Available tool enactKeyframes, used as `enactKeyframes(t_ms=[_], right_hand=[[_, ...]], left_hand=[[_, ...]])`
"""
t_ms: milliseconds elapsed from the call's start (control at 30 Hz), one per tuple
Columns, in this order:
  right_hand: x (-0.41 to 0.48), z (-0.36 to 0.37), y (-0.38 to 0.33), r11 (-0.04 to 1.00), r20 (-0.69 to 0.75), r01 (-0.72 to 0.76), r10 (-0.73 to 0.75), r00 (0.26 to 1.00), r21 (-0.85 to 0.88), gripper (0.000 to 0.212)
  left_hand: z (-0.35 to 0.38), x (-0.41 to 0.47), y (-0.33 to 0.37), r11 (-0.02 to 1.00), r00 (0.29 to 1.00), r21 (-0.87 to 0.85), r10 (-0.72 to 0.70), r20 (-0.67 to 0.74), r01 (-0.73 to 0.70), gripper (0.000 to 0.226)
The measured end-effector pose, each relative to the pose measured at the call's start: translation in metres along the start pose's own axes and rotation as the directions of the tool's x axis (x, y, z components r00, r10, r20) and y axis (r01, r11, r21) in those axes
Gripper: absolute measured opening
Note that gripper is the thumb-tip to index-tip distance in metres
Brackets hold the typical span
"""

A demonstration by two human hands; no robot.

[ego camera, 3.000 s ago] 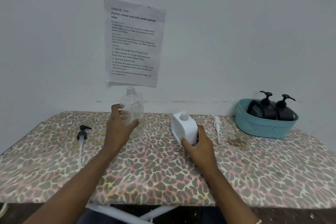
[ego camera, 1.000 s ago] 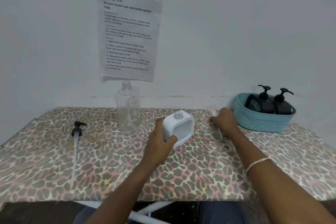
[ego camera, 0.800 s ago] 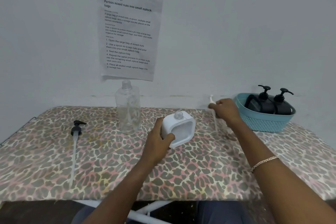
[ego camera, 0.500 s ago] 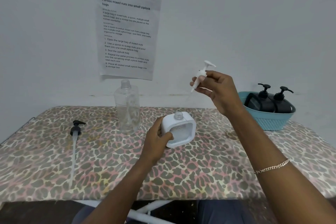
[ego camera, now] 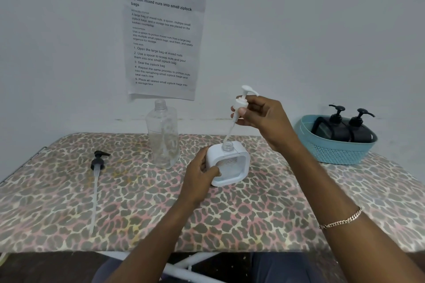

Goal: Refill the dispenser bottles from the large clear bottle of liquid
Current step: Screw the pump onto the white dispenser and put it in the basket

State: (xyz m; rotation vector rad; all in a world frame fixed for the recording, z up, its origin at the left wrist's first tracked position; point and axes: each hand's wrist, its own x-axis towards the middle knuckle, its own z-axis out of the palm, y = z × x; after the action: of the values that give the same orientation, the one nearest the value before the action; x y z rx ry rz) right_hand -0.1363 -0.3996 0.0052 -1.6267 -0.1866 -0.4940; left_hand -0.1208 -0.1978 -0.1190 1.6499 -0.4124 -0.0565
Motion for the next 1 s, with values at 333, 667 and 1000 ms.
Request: enactKeyframes(t_ms=[333,667,1000], right_hand=[[-0.001,-0.005,0.003,0.993,-0.012,0.019,-0.021,1.0,-0.12,0.031],[-0.017,0.005,0.018,0.941,0.08,-0.022,0.052,0.995,-0.338,0.024],[-0.028,0.004,0.027,0.948,0.089,-0.012,0.043,0.995,-0.319,0.035]], left_hand=[[0.0,-0.001,0.002,1.0,1.0,0.013,-0.01,0.007,0.01,0.061],[0.0,-0.001,0.002,0.999,1.0,0.033,-0.018,0.002,0.018,0.061],[-0.001,0.0,0.0,0.999,1.0,0.047,-0.014,0.0,0.014,0.06]])
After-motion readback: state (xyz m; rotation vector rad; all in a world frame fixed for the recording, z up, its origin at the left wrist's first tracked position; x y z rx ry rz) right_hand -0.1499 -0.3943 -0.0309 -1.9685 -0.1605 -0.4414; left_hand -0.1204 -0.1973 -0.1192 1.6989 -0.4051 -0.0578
